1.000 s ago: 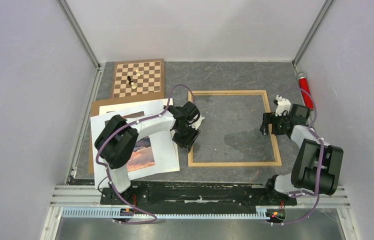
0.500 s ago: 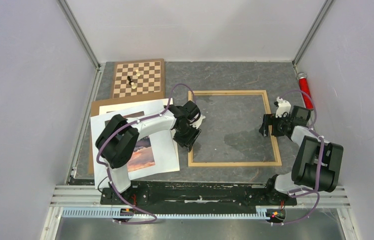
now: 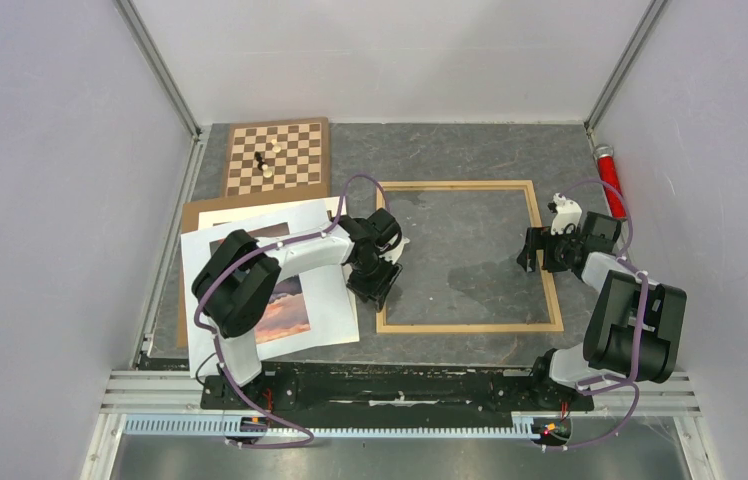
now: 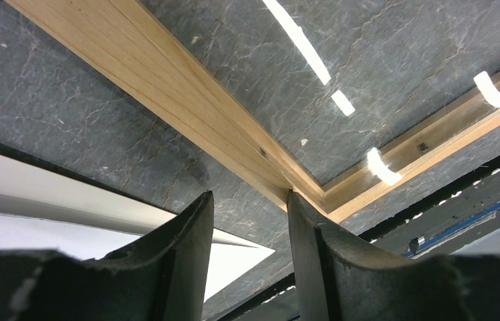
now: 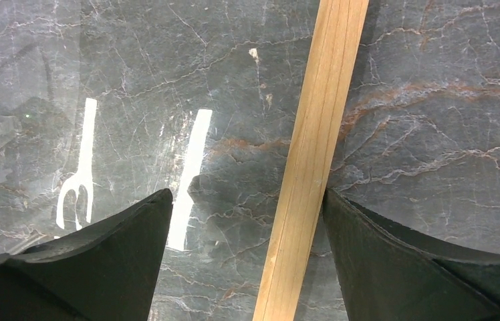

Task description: Put the photo into the frame

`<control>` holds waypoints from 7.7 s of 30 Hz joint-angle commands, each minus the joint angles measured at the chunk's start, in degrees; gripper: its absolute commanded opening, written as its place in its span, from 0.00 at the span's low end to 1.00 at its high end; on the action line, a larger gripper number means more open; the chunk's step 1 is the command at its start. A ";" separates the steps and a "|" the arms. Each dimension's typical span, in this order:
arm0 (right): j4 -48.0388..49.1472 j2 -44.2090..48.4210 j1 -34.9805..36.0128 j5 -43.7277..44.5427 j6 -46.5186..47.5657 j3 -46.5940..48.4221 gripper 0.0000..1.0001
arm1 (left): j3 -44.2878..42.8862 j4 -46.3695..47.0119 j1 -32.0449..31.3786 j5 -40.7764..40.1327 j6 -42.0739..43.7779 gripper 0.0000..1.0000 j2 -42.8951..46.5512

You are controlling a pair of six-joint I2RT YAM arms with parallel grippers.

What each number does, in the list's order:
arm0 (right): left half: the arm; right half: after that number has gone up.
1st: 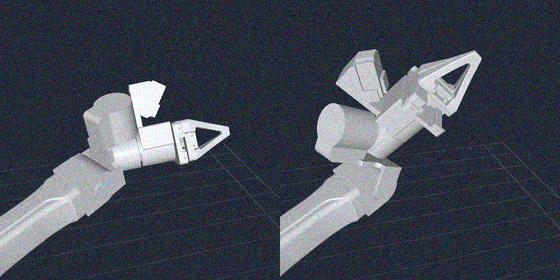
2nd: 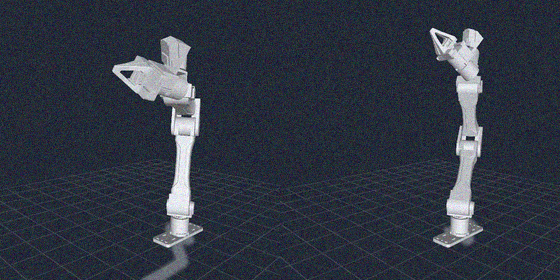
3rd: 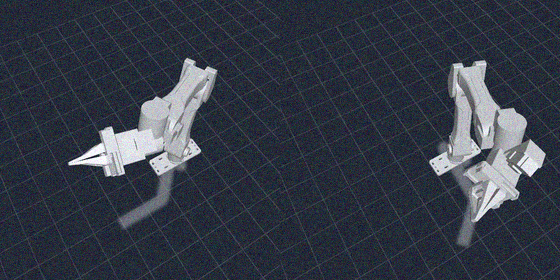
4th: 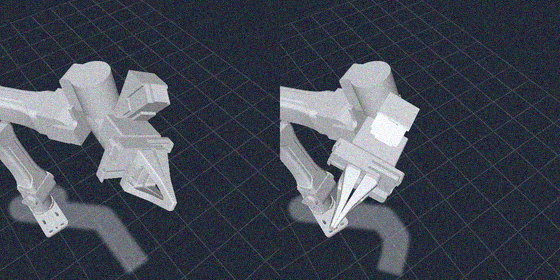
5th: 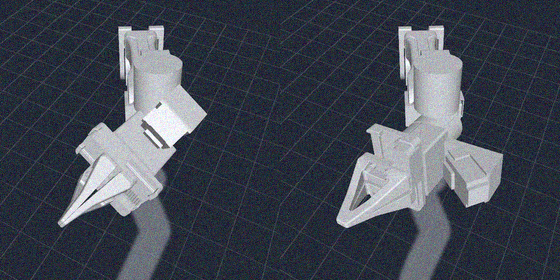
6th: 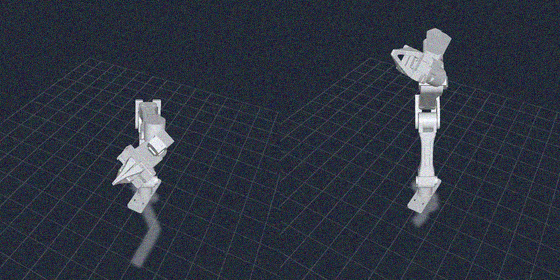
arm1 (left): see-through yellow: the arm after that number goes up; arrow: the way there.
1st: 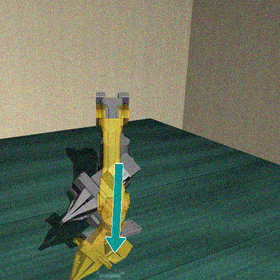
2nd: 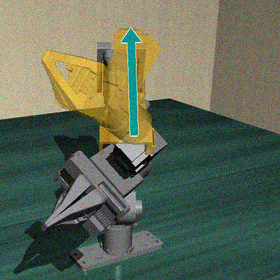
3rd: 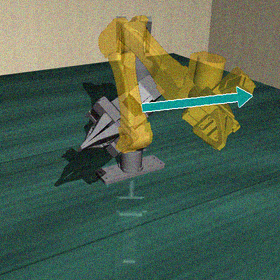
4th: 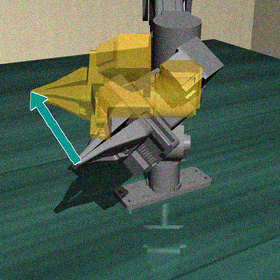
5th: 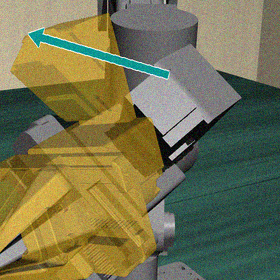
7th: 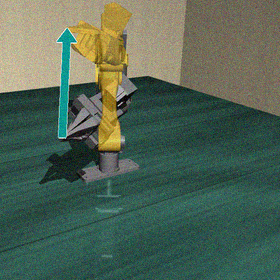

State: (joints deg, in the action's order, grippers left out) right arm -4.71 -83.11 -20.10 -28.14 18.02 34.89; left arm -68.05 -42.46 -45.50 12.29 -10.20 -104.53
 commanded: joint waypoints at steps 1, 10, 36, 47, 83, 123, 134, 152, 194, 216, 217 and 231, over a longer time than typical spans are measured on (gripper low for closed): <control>-2.39 -0.79 0.06 -1.13 -1.01 -2.09 0.86 | 0.20 2.37 -0.55 0.50 -2.46 0.51 -0.49; -2.29 -0.52 0.06 -1.48 -1.06 -2.70 0.85 | -1.11 2.25 -1.94 1.41 -3.06 0.51 -2.73; -1.09 -0.68 0.06 -0.88 -1.19 -4.22 0.85 | -8.44 4.13 -2.43 -2.56 -3.00 0.51 -7.05; -1.02 -0.87 0.06 -0.34 -1.06 -4.05 0.85 | -15.44 1.46 -1.97 -3.24 -1.93 0.52 -4.57; -0.93 -1.15 0.05 -0.17 -1.16 -3.95 0.85 | -3.84 4.03 3.50 -1.14 -1.93 0.53 -1.33; -1.00 -1.46 0.06 0.10 -1.00 -4.04 0.85 | -6.49 6.03 1.21 -0.68 -4.31 0.53 -8.45; -0.83 -1.24 0.05 0.10 -1.04 -3.78 0.85 | -9.67 4.36 1.80 -1.90 -3.37 0.53 -5.17; -2.04 2.86 0.06 0.48 -0.41 -3.21 0.85 | -15.21 0.27 8.86 2.01 -1.05 0.54 -4.46; -6.73 8.99 2.26 -3.72 2.90 -1.01 0.84 | -15.64 -11.79 13.70 7.47 8.18 0.53 -5.00; -8.72 14.79 15.13 1.79 4.01 10.21 0.90 | -9.75 -14.72 28.48 -3.22 15.24 0.77 12.40; -8.28 14.00 17.40 2.30 3.36 11.73 0.90 | -8.96 -14.82 29.65 -4.14 15.89 0.78 13.22; -3.93 -11.94 52.94 7.89 -2.37 36.11 0.89 | -1.16 -18.85 60.18 -6.16 28.17 0.82 21.64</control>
State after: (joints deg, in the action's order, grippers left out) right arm -11.05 -90.00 25.82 -21.89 17.32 63.77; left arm -70.19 -58.89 9.02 5.93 10.48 -86.67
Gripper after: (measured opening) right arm 0.895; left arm 0.814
